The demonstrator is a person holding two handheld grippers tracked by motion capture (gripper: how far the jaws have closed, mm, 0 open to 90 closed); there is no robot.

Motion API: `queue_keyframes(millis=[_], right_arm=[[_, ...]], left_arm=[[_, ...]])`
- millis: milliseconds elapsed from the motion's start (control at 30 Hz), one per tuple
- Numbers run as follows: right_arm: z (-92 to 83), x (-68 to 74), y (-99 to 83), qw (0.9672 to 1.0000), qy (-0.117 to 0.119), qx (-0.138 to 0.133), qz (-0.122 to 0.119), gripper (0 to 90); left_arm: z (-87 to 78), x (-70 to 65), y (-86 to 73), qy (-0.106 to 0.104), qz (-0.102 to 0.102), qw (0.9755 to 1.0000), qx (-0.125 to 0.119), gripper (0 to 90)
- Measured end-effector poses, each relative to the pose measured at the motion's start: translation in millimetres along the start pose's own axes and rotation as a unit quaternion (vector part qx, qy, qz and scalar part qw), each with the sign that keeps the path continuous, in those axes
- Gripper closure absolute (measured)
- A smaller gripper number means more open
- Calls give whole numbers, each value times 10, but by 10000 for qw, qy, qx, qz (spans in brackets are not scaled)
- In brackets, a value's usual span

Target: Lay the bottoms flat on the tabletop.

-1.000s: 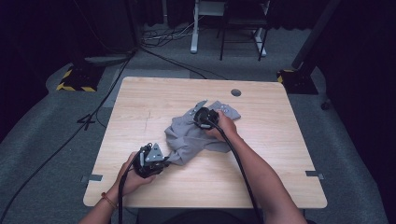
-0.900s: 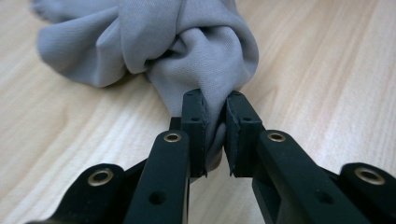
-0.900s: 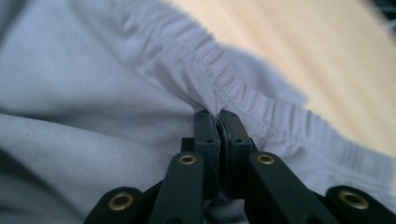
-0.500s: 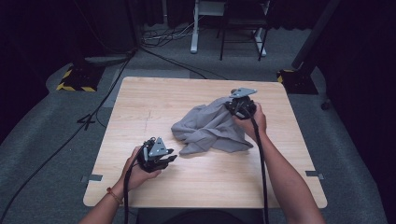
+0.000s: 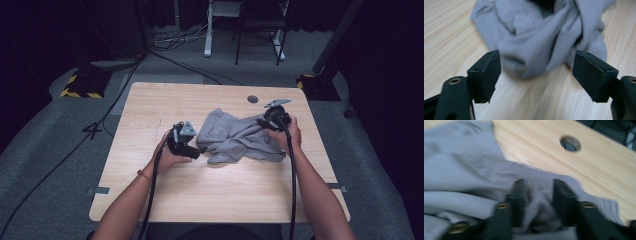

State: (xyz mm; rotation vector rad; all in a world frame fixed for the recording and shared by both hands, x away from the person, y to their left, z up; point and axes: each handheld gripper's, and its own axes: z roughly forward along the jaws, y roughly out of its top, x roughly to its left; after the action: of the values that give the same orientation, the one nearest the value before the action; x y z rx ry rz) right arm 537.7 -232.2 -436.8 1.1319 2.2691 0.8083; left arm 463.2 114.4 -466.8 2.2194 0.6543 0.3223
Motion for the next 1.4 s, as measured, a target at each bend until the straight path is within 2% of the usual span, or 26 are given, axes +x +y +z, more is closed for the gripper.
queue_keyframes(millis=[33, 100, 167, 267, 333, 400, 467, 500, 533, 567, 600, 667, 700, 767, 867, 933, 967, 1000, 1033, 1067, 1100, 1200, 1233, 1267, 1333, 1400], right_arm=[[-12, -18, -27, 10000, 76, -43, 47, 490], [-95, -74, -140, 9994, 239, -226, 60, 424], [-193, -137, -275, 9985, 360, -399, 104, 406], [-294, -234, -503, 9971, 543, -438, 303, 383], [-274, -248, -597, 9980, 574, -91, 250, 344], [-241, -221, -692, 9986, 531, 66, -2, 365], [-212, -191, -724, 9971, 747, 123, -124, 412], [-185, -156, -727, 9963, 799, 235, -221, 419], [-177, -121, -716, 9963, 723, 304, -339, 426], [-195, -96, -697, 9965, 666, 219, -452, 436], [-232, -78, -665, 9965, 692, 31, -459, 438], [-324, -38, -571, 9953, 762, -348, -479, 415], [-388, 8, -486, 9932, 842, -612, -520, 401], [-422, 116, -327, 9885, 1078, -834, -649, 363], [-310, 354, -100, 9834, 1276, -873, -955, 337], [-168, 503, 9, 9818, 1356, -717, -1123, 311], [-76, 582, 53, 9796, 1475, -547, -1251, 308], [43, 672, 88, 9779, 1562, -251, -1366, 299], [104, 720, 94, 9756, 1686, -87, -1401, 303], [184, 784, 87, 9685, 1972, 158, -1515, 312], [223, 839, 69, 9636, 2098, 328, -1623, 317], [241, 978, -18, 9540, 2172, 605, -1976, 523], [226, 1010, -45, 9537, 2099, 619, -2061, 625], [185, 1033, -76, 9502, 2146, 563, -2190, 747], [90, 1044, -100, 9516, 1907, 456, -2366, 867], [-61, 989, -103, 9584, 1712, 183, -2275, 897]], left_arm=[[46, 3, 22, 27, 62, 10000, 23, 218], [135, -11, 52, -150, 77, 9998, 50, 216], [202, -37, 59, -209, 173, 9995, 153, 216], [278, -65, 62, -196, 198, 9992, 269, 252], [302, -56, 60, -347, 192, 9988, 298, 378], [331, -58, 57, -315, 298, 9982, 415, 486], [362, -61, 46, -224, 349, 9974, 592, 632], [354, -65, 36, -225, 371, 9976, 532, 692], [335, -69, 30, -214, 368, 9980, 472, 755], [311, -71, 21, -250, 340, 9982, 429, 793], [285, -82, 7, -308, 367, 9982, 361, 815], [204, -133, -19, -319, 445, 9977, 394, 829], [175, -152, -31, -384, 460, 9975, 376, 830], [76, -226, -61, -405, 573, 9967, 406, 832], [-83, -339, -111, -483, 706, 9955, 400, 832], [-160, -386, -139, -418, 743, 9956, 379, 831], [-209, -402, -159, -397, 767, 9956, 357, 830], [-239, -416, -175, -368, 725, 9961, 357, 830], [-274, -420, -191, -337, 737, 9962, 324, 831], [-303, -421, -206, -329, 728, 9963, 317, 831], [-337, -424, -221, -301, 726, 9964, 315, 831], [-440, -427, -248, -226, 675, 9971, 251, 833], [-499, -428, -252, -183, 686, 9973, 198, 833], [-546, -436, -255, -184, 643, 9977, 138, 833], [-646, -460, -251, -176, 572, 9982, 2, 833], [-752, -487, -233, -139, 568, 9983, -81, 832]])
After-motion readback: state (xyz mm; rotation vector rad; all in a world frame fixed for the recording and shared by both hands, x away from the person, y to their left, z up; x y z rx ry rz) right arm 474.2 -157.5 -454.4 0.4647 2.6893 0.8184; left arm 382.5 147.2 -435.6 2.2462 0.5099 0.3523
